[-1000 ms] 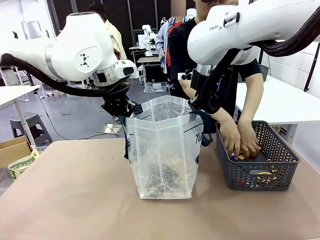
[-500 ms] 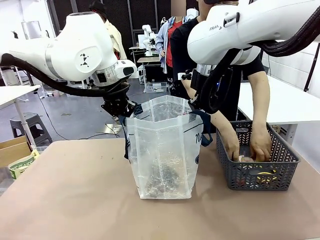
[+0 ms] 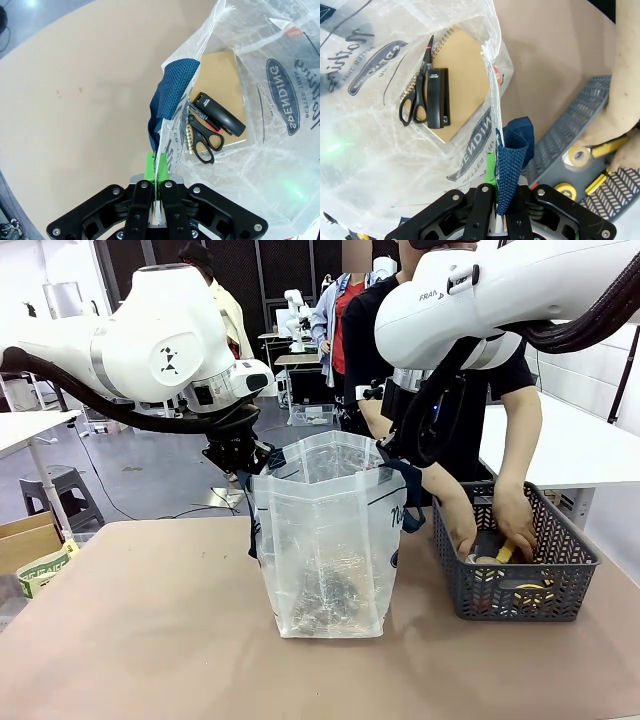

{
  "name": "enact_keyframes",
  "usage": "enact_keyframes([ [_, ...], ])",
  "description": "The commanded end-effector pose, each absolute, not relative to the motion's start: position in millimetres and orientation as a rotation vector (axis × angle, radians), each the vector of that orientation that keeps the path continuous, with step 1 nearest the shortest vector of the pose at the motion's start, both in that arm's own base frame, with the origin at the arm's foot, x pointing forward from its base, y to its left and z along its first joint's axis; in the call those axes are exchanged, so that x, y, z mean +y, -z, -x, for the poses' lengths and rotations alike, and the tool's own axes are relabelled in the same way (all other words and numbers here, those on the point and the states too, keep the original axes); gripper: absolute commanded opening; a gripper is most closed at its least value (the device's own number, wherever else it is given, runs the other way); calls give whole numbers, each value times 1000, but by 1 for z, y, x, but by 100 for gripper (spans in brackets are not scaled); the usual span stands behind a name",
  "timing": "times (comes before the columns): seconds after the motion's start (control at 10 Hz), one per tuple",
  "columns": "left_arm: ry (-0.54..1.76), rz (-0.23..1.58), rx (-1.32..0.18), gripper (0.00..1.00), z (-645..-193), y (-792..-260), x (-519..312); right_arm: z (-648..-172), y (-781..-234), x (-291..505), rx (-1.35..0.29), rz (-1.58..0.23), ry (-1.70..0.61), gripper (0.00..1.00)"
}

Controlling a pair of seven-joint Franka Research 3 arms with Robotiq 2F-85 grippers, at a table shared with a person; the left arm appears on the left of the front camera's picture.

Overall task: Transfer purchased items from the store into the shopping bag.
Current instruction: Move the Reusable shopping bag to the right side of the table.

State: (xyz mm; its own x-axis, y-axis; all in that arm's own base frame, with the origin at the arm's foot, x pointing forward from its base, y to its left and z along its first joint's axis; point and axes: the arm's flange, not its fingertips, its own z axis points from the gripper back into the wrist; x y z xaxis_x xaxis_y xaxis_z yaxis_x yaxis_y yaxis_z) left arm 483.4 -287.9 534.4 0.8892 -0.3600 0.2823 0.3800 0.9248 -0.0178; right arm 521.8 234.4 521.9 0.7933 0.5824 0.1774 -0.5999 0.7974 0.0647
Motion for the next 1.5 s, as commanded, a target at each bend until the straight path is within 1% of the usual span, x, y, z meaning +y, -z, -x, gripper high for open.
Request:
enact_keyframes([
  [0.0, 384, 73, -279, 0, -483, -534, -288, -522, -522, 234, -153, -120, -638, 0],
  [1.4, 384, 73, -279, 0, -483, -534, -288, -522, -522, 234, -153, -120, -638, 0],
])
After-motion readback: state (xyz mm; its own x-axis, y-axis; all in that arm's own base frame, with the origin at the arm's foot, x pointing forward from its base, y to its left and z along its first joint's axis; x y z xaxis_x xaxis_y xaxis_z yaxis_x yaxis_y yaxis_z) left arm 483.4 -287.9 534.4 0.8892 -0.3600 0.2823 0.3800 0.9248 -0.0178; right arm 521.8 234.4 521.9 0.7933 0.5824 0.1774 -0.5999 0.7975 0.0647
